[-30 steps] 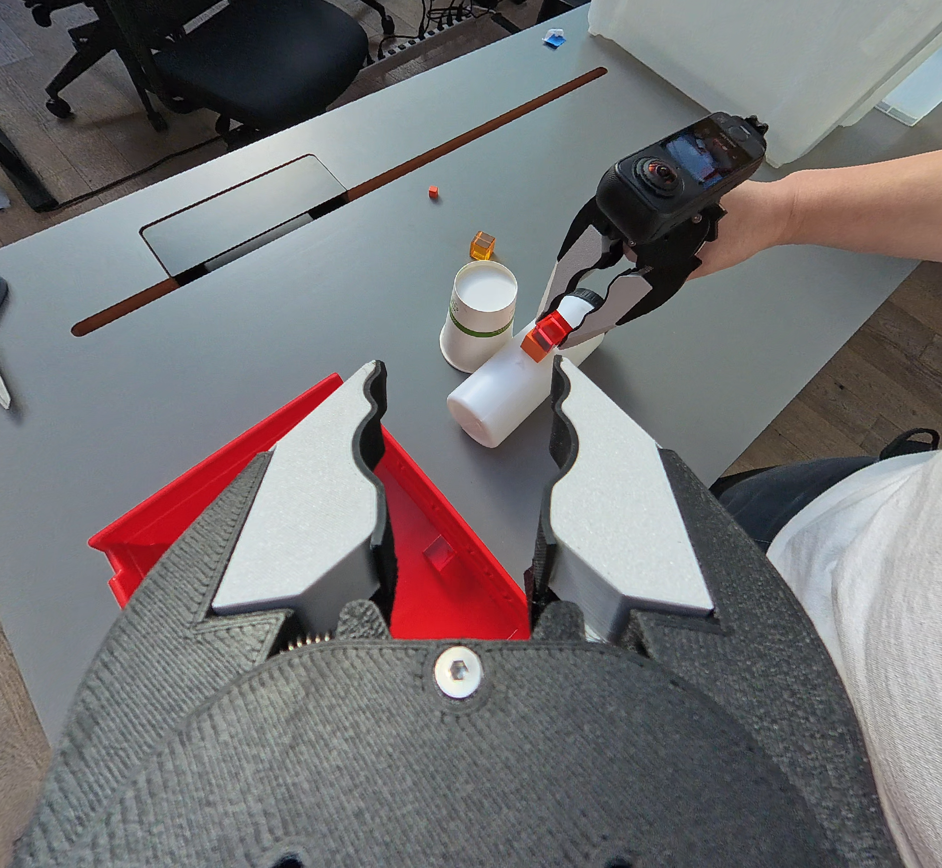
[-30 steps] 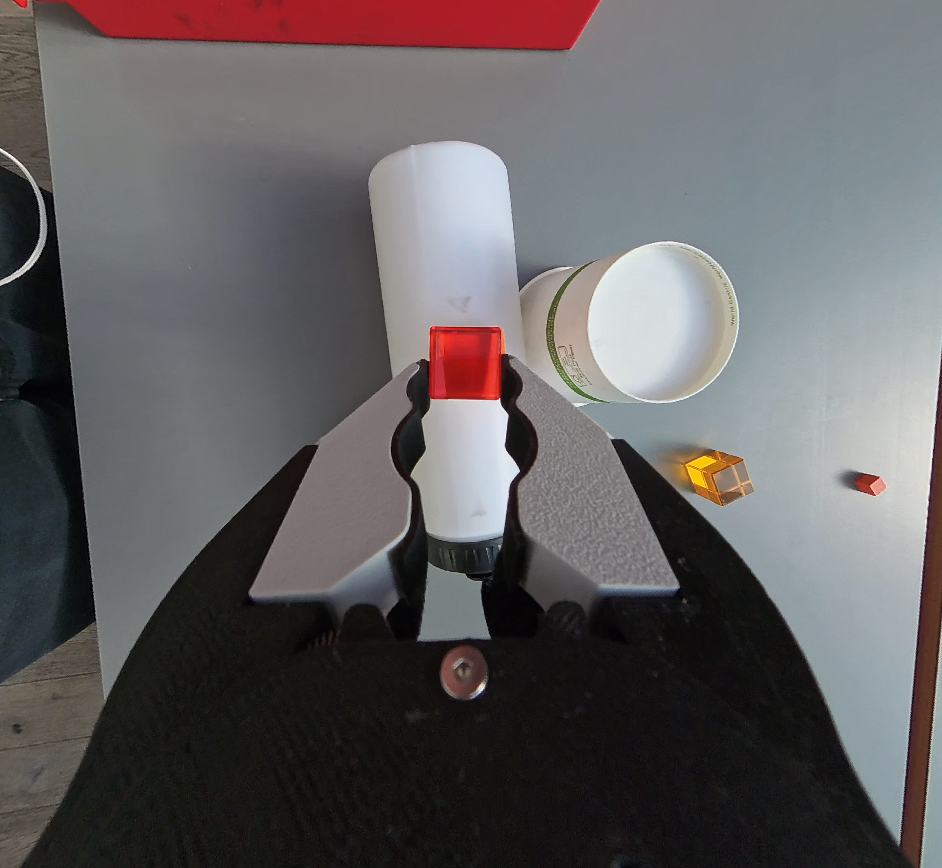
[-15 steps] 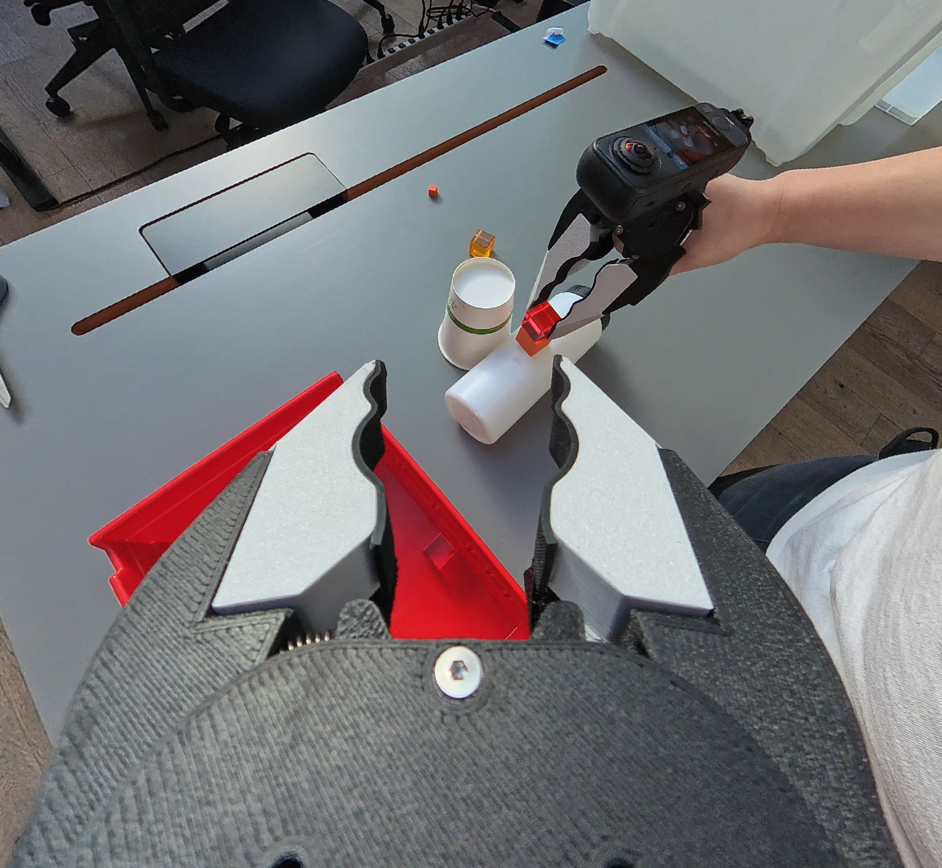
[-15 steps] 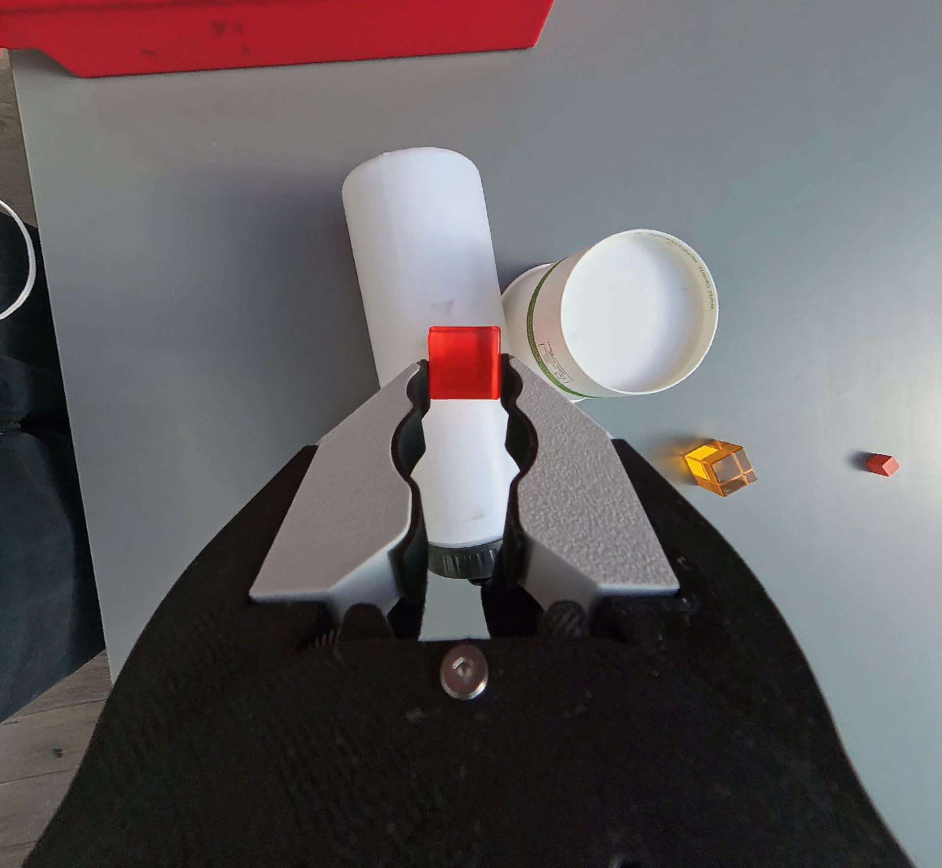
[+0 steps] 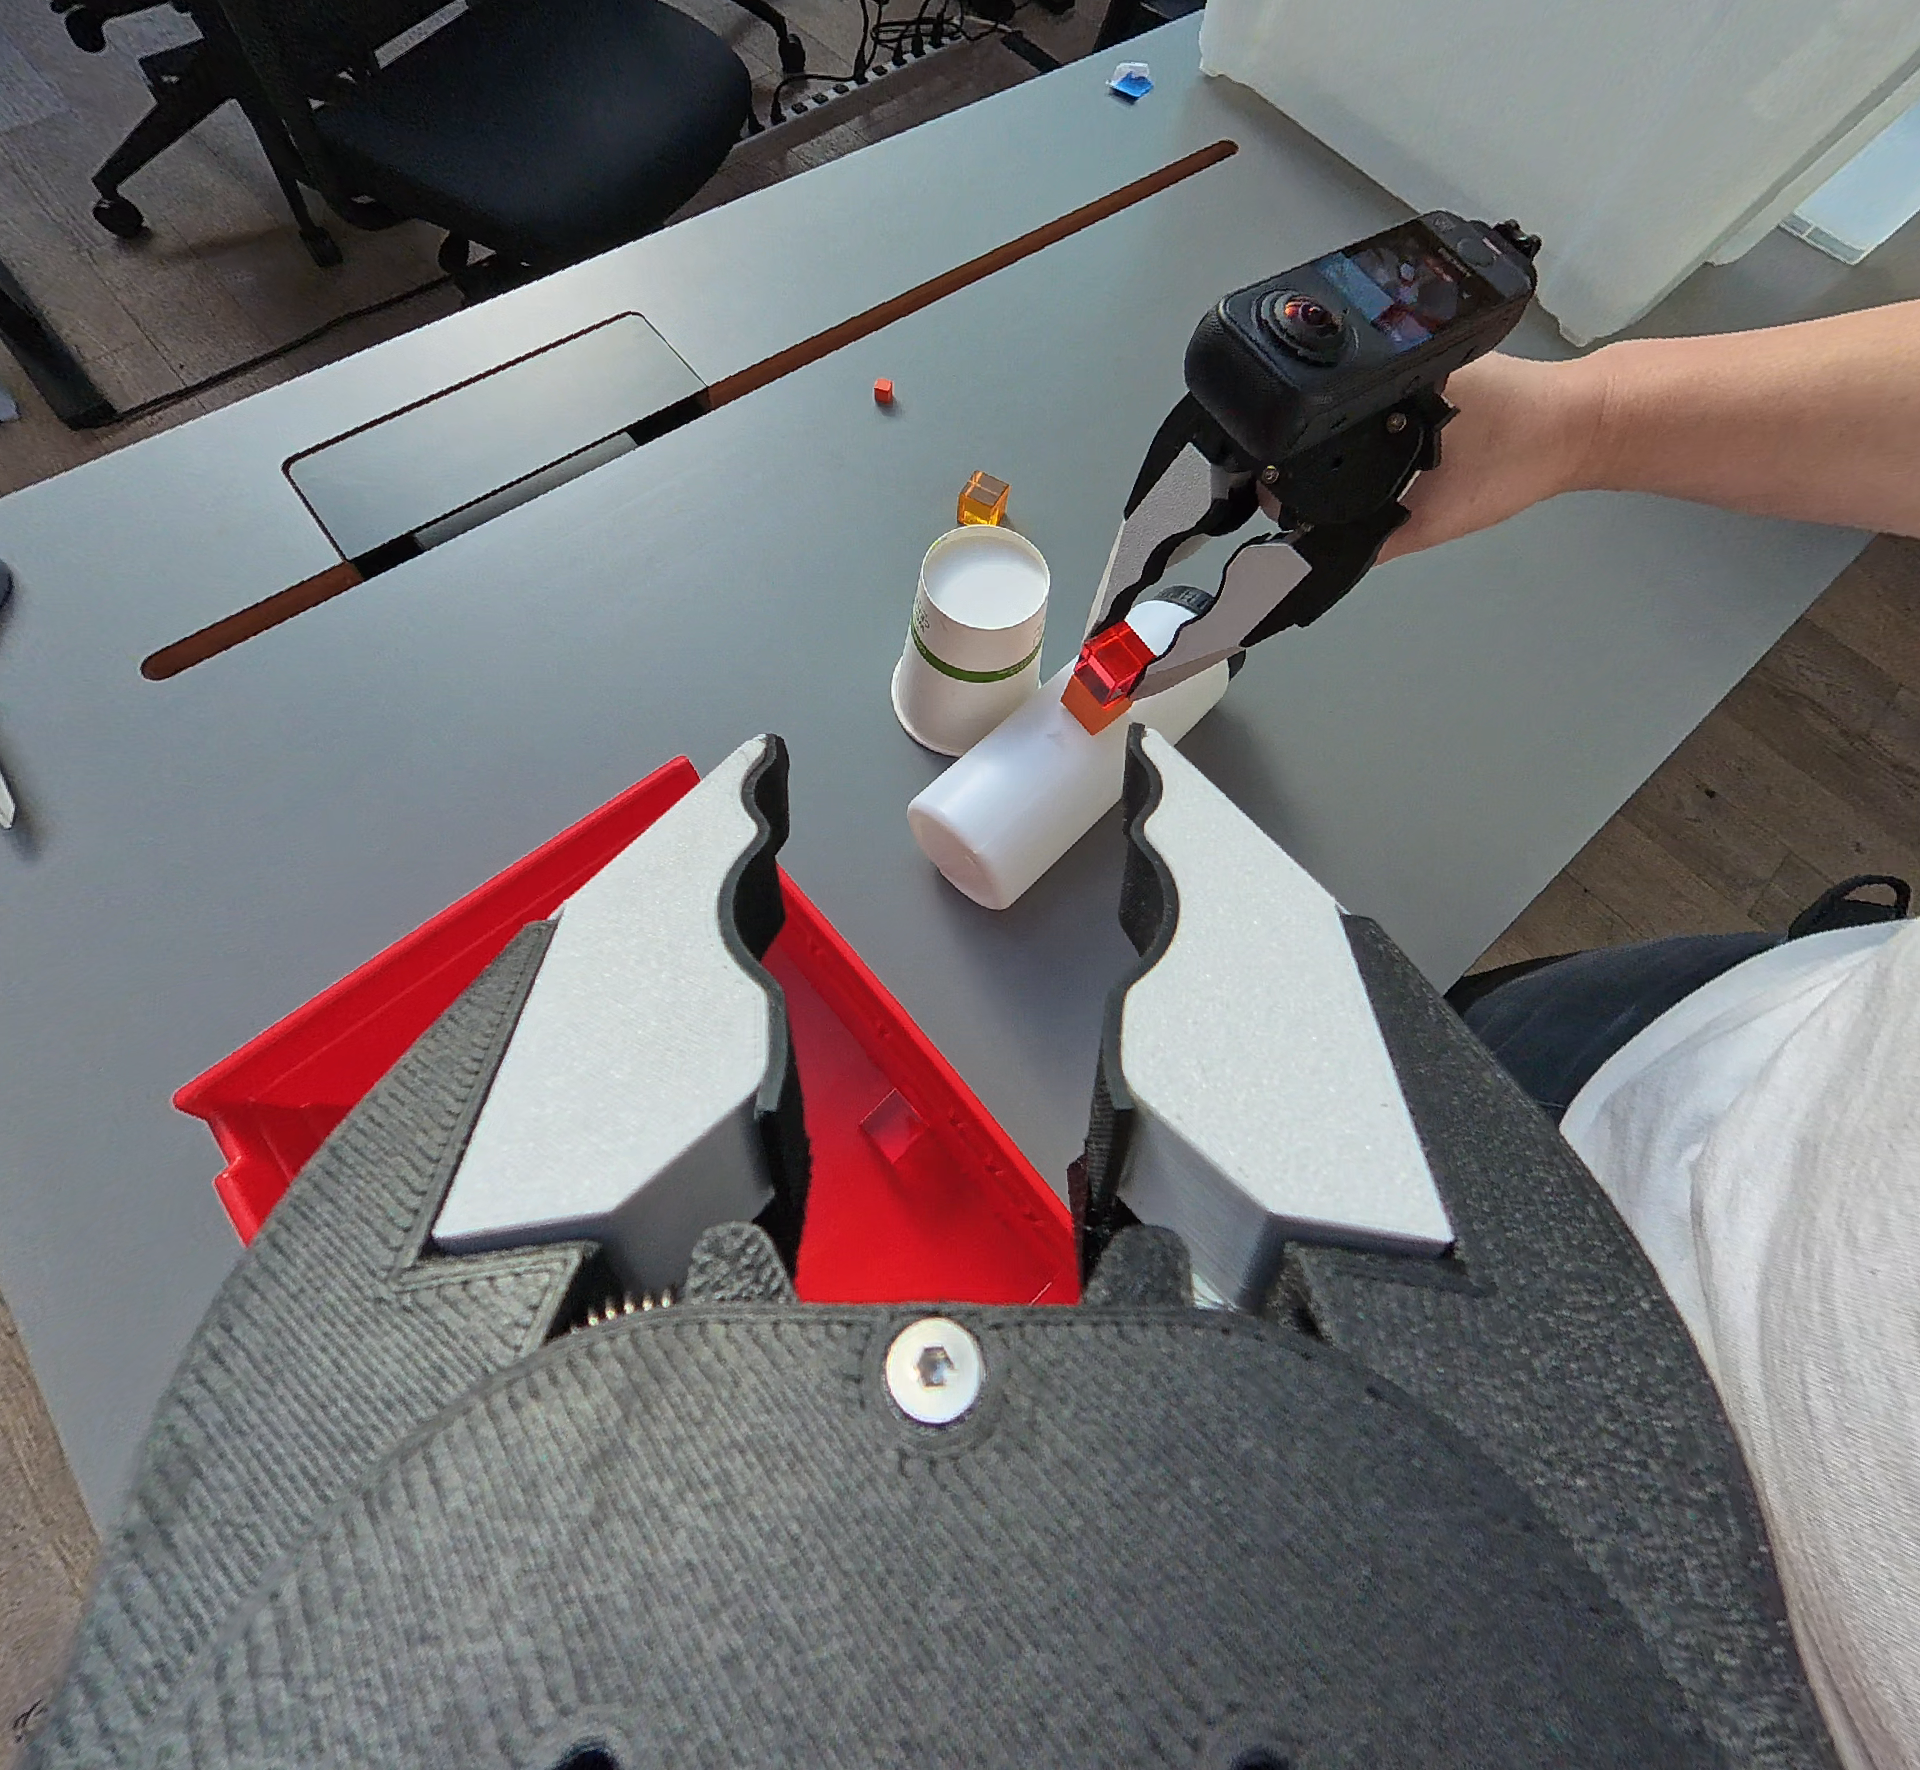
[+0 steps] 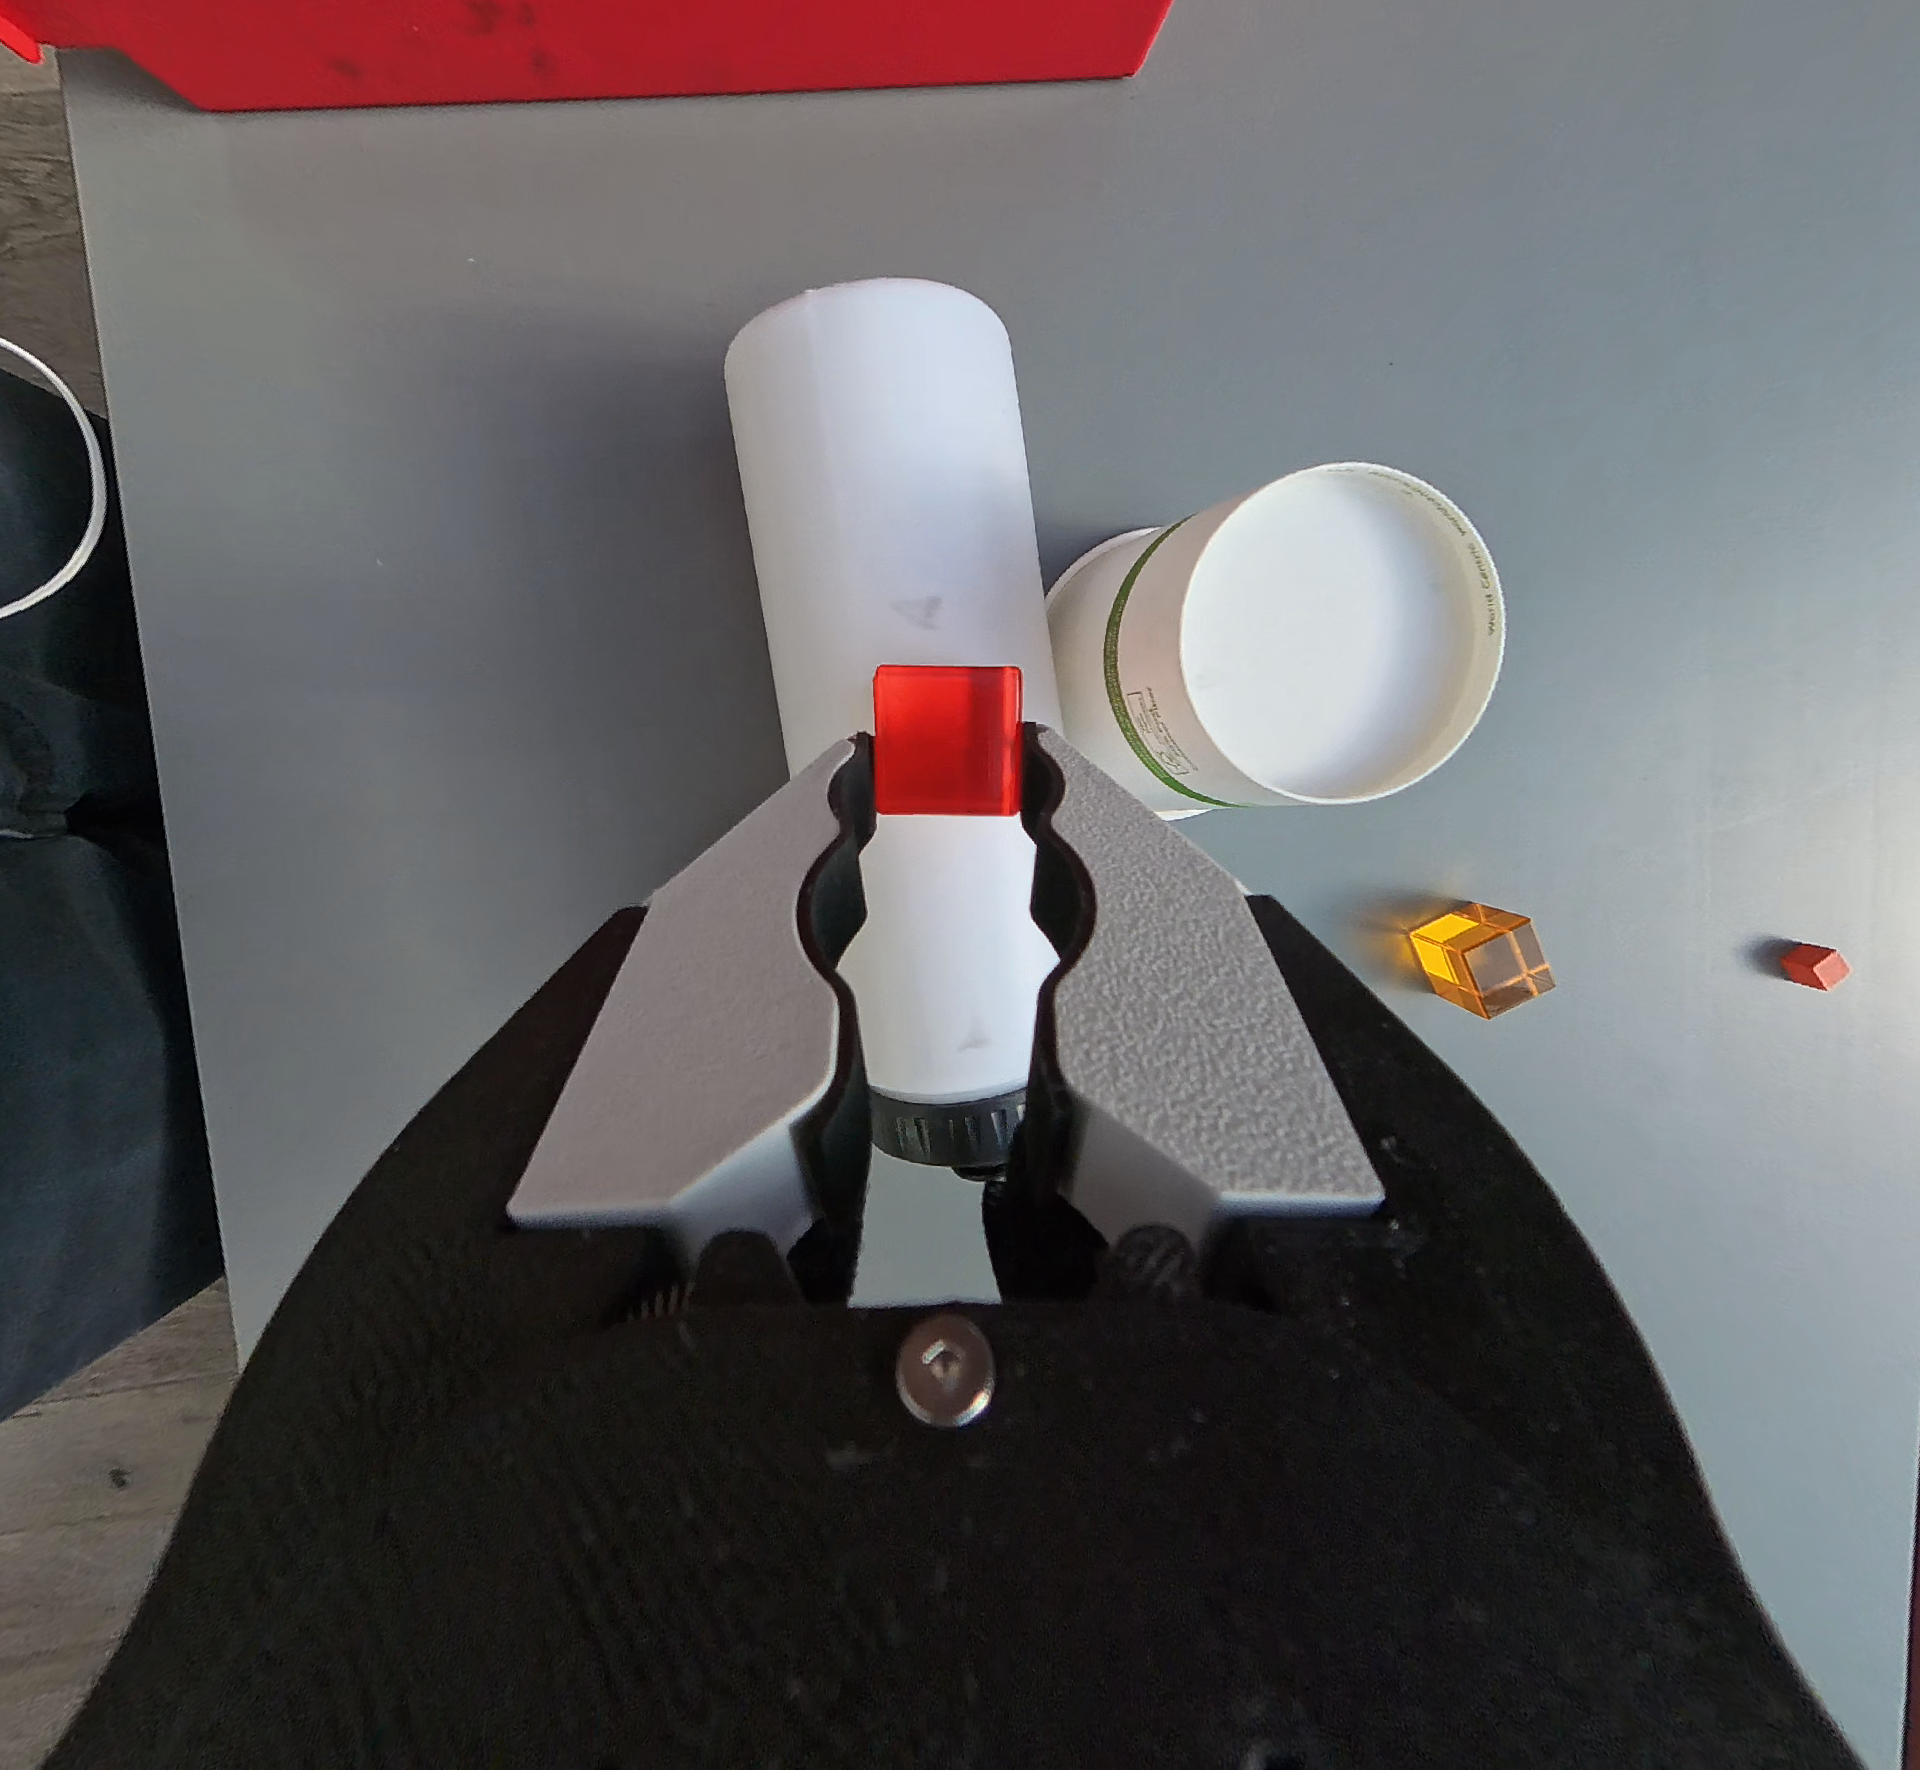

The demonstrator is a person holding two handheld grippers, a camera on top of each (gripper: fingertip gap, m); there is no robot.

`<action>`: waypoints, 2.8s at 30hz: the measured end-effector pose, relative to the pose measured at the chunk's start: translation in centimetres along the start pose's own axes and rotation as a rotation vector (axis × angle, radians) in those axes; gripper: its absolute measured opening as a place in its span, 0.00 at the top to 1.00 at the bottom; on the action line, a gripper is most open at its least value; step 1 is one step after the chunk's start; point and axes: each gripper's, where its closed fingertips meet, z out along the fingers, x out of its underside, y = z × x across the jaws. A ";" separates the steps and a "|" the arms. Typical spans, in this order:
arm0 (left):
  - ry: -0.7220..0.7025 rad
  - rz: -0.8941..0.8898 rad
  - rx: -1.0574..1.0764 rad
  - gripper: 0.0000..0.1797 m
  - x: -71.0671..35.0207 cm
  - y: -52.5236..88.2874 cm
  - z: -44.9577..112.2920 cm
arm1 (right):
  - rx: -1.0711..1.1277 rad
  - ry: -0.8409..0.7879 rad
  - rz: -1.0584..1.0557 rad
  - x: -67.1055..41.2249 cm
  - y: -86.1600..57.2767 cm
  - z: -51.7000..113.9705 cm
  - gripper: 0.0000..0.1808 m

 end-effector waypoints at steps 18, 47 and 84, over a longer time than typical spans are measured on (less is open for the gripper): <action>0.006 -0.001 0.000 0.65 0.1 -0.1 0.0 | -0.001 0.010 -0.002 0.3 0.4 0.2 0.80; 0.011 0.013 -0.002 0.65 0.1 -0.4 -0.4 | 0.070 0.050 0.003 0.4 -0.1 0.7 0.85; 0.002 0.010 0.007 0.65 0.5 -0.1 -0.7 | 0.133 0.084 0.097 1.5 0.2 0.9 0.77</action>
